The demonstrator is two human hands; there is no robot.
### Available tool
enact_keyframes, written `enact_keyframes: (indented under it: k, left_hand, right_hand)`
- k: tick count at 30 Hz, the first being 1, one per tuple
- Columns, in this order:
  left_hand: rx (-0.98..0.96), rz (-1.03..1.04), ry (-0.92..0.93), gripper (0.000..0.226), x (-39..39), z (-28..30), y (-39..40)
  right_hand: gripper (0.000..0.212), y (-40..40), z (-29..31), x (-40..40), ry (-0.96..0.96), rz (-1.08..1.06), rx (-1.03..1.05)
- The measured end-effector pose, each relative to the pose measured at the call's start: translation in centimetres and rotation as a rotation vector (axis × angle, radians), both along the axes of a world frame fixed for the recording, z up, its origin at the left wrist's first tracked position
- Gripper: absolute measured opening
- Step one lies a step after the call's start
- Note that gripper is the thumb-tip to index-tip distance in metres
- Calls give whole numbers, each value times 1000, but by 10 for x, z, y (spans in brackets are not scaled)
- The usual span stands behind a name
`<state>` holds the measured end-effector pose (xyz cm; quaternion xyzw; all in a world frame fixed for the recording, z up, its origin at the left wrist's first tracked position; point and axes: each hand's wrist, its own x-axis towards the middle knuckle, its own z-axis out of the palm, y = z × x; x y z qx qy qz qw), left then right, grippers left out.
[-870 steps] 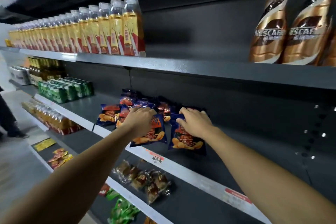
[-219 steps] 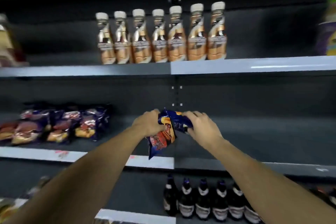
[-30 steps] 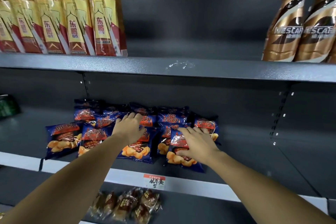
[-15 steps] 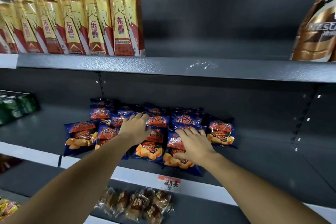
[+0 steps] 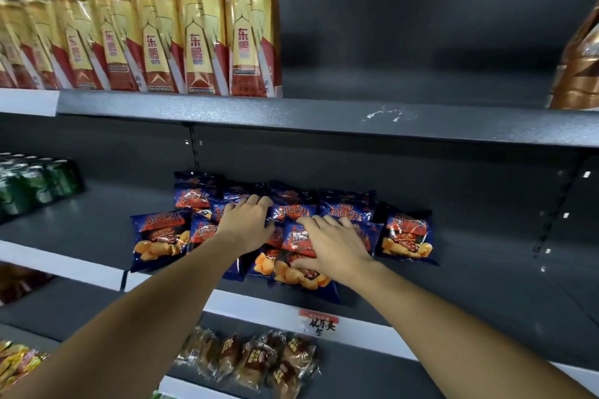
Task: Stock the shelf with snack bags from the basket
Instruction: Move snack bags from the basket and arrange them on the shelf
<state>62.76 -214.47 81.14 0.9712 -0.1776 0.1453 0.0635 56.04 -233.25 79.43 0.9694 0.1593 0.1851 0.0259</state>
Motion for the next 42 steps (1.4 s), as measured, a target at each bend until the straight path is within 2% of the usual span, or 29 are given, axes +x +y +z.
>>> enact_keyframes:
  k: [9,14,18,27,37,42]
  left_hand:
    - [0,68,10,48,1,2,42]
    - [-10,44,-9,45,4,6,32]
    - [-18,-2,-26,44,8,12,1]
    - [33,-149,-51,45,16,20,-107]
    - [64,-263,-95,43,17,19,-184]
    - [74,-247,-104,42,23,12,-186]
  right_hand:
    - [91,59,-25,24,89,-32,-32]
    - [106,49,-19,18,65,-36,31]
    - [96,13,-1,12,-23,-56,149]
    - [75,-150,9,-5,-17,-450,74]
    - [75,-204,-11,2,35,-469,55]
    - [89,-208,-19,28,103,-438,83]
